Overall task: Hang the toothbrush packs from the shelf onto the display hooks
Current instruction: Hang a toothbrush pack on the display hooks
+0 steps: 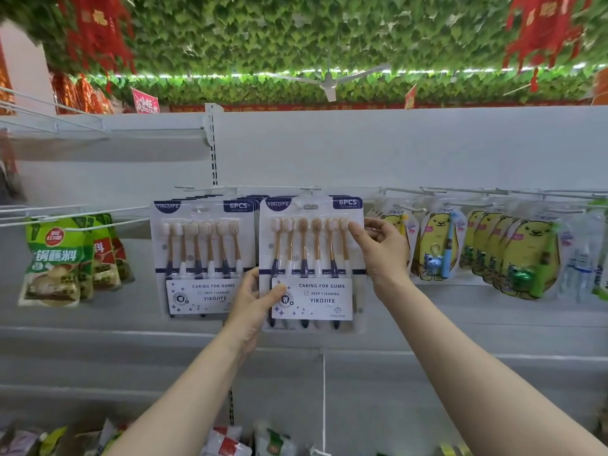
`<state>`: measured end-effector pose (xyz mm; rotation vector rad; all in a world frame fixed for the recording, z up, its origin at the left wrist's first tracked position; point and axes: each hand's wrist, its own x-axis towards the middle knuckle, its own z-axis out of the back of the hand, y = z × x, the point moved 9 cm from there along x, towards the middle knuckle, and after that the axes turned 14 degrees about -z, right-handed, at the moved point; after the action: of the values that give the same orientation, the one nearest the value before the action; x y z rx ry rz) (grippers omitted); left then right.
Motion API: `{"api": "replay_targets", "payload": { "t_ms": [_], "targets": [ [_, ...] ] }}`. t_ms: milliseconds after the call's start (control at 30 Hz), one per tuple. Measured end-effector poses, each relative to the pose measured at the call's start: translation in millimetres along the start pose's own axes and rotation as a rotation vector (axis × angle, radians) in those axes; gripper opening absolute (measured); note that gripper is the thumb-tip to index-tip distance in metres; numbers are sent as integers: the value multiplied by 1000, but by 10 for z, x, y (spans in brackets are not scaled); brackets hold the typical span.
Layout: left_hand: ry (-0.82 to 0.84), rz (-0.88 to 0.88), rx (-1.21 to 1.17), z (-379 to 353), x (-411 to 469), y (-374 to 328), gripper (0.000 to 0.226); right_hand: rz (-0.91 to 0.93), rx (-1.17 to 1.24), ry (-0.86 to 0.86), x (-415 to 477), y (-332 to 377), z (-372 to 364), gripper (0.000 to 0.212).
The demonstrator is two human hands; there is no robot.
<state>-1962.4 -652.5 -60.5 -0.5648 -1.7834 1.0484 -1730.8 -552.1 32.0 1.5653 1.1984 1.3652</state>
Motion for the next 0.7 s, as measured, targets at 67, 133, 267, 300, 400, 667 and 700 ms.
{"api": "replay_targets", "payload": {
  "t_ms": [67, 133, 267, 300, 400, 667, 700],
  "targets": [
    [0, -1, 11, -4, 34, 38, 36, 4, 1, 6, 33, -15, -5, 36],
    [5, -2, 21, -8, 67, 82, 38, 11, 0, 18, 73, -32, -16, 35],
    [9, -1, 23, -34, 96, 141, 39, 29, -15, 39, 140, -43, -29, 36],
    [6, -4, 18, -39, 99, 146, 39, 32, -19, 44, 158, -49, -27, 36],
    [-21, -19, 11, -38, 105, 143, 38, 40, -32, 62, 196, -74, -31, 38],
    [-62, -42, 20, -69, 99, 97, 43, 67, -69, 96, 321, -170, -41, 44],
    [-66, -44, 20, -70, 94, 98, 43, 67, -72, 101, 334, -182, -43, 45]
  ]
}}
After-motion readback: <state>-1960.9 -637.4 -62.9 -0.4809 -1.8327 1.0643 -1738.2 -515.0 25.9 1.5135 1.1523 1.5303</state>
